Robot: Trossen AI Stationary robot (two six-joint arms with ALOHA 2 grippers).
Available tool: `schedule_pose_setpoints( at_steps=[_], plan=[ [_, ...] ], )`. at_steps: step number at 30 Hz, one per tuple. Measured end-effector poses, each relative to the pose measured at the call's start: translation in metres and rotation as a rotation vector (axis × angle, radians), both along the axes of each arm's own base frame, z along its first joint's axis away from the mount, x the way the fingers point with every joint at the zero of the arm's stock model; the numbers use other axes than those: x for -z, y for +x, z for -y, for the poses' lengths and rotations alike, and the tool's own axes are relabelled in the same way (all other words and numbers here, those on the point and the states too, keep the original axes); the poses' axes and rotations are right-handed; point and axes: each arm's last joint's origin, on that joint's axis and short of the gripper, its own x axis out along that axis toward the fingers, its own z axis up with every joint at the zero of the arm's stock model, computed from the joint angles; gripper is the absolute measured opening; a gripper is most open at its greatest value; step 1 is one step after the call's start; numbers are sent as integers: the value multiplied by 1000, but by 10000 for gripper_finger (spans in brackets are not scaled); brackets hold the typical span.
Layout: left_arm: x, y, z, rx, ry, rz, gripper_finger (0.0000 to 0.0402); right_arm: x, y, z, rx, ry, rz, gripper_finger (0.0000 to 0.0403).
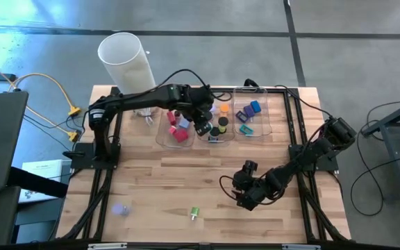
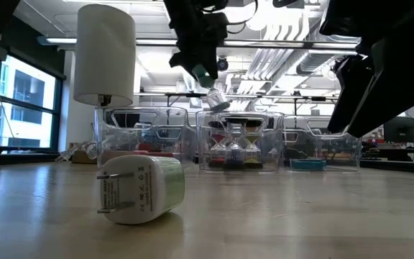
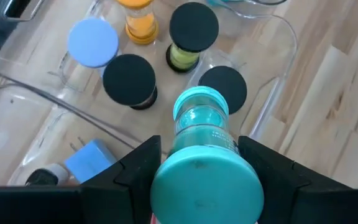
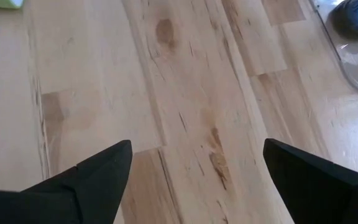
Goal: Pick & Place Office items
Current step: Put the light blue hourglass into the middle transparent bin
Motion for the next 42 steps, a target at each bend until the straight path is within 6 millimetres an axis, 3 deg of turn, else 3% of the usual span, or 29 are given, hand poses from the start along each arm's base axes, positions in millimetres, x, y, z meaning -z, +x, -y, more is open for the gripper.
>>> schedule_pose_setpoints(
  at_steps=[16, 29, 42],
  plan=[
    [25, 11, -5, -16, 2, -87, 188, 0, 0, 0, 5, -14, 9, 352],
    [34, 18, -6, -16, 0, -94, 188, 0, 0, 0, 7, -21, 12, 352],
    [73, 37, -11, -1, -40, -160, 188, -1, 1, 0, 7, -15, 21, 352]
  ],
)
